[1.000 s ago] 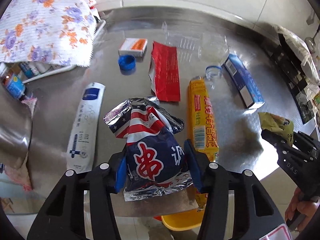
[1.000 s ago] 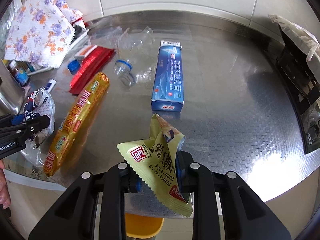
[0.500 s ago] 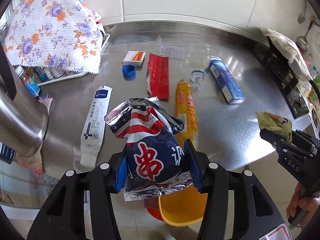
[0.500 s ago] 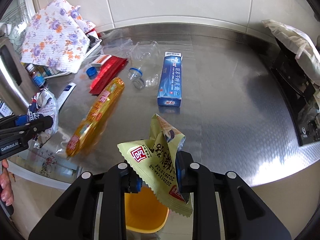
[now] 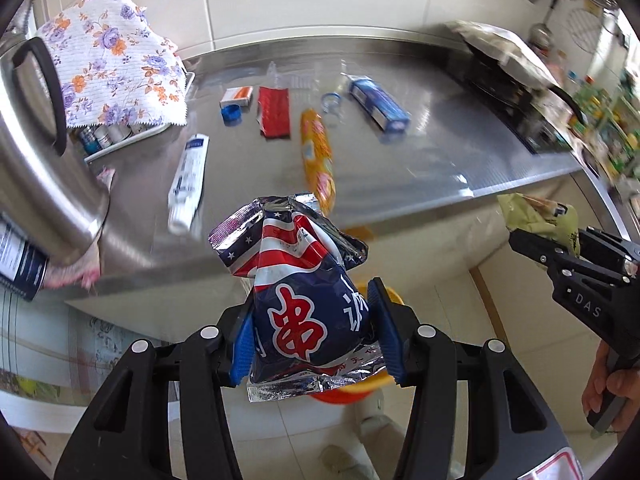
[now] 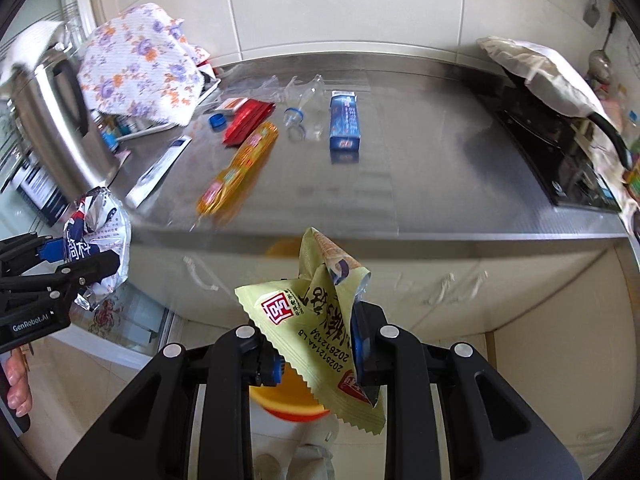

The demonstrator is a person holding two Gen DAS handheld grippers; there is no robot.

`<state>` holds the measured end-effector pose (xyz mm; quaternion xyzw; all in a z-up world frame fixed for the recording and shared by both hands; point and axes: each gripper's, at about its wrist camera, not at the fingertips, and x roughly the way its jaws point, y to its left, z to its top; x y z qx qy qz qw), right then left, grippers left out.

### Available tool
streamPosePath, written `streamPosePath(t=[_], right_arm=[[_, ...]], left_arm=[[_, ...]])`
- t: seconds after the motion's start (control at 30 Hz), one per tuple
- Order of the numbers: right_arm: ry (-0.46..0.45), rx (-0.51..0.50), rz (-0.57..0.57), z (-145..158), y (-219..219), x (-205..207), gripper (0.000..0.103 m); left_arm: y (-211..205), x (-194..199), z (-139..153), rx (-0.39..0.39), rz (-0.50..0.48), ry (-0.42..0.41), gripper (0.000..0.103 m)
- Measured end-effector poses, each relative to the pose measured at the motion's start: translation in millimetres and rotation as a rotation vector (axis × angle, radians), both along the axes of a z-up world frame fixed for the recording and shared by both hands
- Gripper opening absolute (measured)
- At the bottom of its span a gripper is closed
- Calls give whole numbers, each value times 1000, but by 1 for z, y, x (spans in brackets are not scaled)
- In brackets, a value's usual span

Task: Collect trash
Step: 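Carry both held wrappers down over the yellow bin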

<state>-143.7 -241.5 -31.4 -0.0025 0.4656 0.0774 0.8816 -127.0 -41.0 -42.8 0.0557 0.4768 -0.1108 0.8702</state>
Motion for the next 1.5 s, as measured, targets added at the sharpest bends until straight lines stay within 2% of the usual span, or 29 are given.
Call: streamPosePath(t=[0.13,0.27,0.43,0.6,0.67,0.83,0.97,1.2,1.5], right_arm=[[10,-10,-1,1,5,-41,26],[45,-11,13,-7,6,-67,26],[85,-9,47,-21,6,-82,26],[133,18,107,-48,5,-79,26],[158,40,134,-65,2,-73,26],[238,96,188,-115,-5,-51,26],[310,117,243,-166,-5,-29,26],[448,135,283,-247,6,7,27],[550,111,286,-321,16,33,27]], left_arm=[[-1,-37,-5,-2,-37,12,51],[-1,-56,-16,-8,-54,44,51],[-6,-69,-39,-5,-74,92,51],[-19,-66,-71,6,-122,129,51],[-26,-64,-86,11,-164,133,51],[-39,-52,-130,-46,-275,169,51],[-48,-37,-168,-62,-314,226,51],[-57,-7,-236,-11,-334,321,51],[-61,20,-300,48,-333,410,51]])
